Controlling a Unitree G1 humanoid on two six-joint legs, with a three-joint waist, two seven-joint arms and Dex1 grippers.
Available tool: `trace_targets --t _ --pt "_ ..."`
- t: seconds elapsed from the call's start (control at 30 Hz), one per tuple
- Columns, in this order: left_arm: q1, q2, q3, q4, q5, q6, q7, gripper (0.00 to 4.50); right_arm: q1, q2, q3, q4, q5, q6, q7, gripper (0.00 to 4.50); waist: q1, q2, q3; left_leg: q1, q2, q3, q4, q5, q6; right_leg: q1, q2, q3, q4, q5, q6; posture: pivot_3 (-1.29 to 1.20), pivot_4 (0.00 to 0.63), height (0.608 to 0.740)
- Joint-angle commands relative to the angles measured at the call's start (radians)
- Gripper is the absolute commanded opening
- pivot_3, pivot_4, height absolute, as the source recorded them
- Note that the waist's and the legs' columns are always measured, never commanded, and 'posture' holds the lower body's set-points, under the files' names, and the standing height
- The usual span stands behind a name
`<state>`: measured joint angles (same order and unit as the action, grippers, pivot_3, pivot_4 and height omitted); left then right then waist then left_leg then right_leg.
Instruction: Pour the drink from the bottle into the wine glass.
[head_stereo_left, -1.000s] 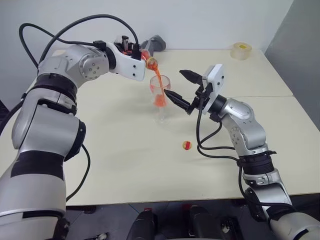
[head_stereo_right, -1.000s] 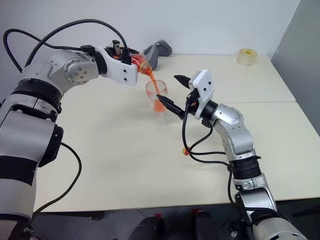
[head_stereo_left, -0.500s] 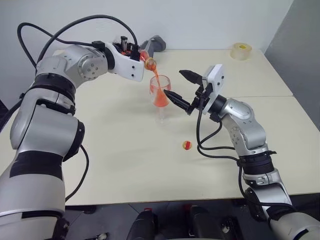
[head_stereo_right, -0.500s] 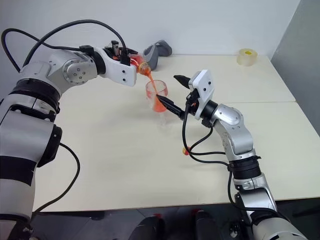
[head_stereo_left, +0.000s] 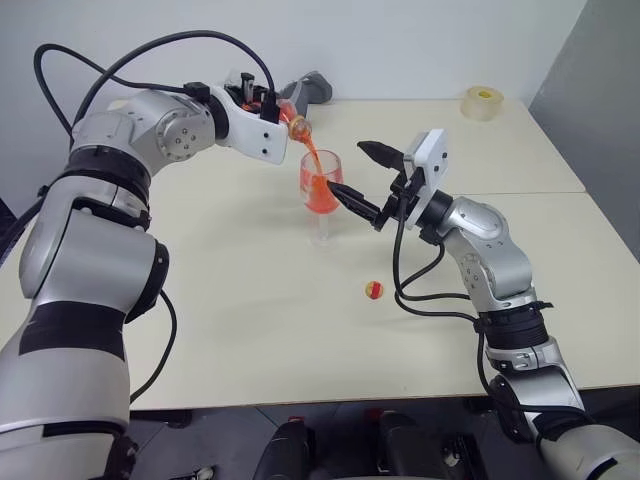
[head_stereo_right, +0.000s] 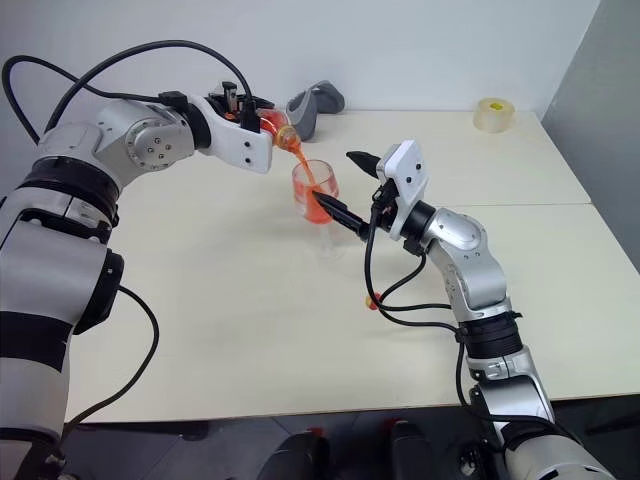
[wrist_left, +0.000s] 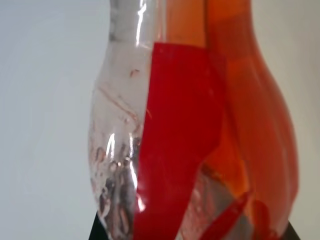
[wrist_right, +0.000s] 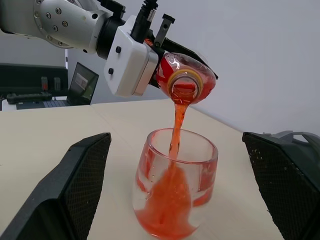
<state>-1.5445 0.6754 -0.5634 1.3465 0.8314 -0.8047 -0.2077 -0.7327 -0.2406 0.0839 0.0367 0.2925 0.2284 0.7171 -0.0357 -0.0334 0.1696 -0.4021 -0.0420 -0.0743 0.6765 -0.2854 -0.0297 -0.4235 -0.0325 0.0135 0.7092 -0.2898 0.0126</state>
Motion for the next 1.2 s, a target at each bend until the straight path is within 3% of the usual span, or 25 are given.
trace_targets --t 0.03,0.9,1.2 --pt "-0.052 0.022 0.003 -0.003 -0.001 0.008 0.022 1.14 -0.027 -0.005 -0.011 -0.015 0.001 -0.021 0.0 4.5 0.0 0.0 0.0 0.0 0.0 0.0 0.0 0.0 0.0 0.0 0.0 0.0 0.0 0.0 0.0 0.0 0.15 0.74" --pt "-0.063 0.018 0.005 0.0 0.008 0.014 0.025 1.14 -0.044 -0.009 -0.008 0.024 -0.008 -0.041 0.007 4.5 0.0 0.0 0.0 0.0 0.0 0.0 0.0 0.0 0.0 -0.001 -0.001 0.0 0.001 0.0 0.0 0.0 0.15 0.74" --pt "-0.019 -0.021 0.146 0.008 -0.181 0.032 -0.189 1.14 -0.042 -0.01 -0.01 0.025 -0.009 -0.044 0.003 4.5 -0.003 0.0 0.0 0.0 0.0 0.0 0.0 0.0 0.0 -0.001 -0.001 0.0 0.001 0.0 0.0 0.0 0.15 0.74"
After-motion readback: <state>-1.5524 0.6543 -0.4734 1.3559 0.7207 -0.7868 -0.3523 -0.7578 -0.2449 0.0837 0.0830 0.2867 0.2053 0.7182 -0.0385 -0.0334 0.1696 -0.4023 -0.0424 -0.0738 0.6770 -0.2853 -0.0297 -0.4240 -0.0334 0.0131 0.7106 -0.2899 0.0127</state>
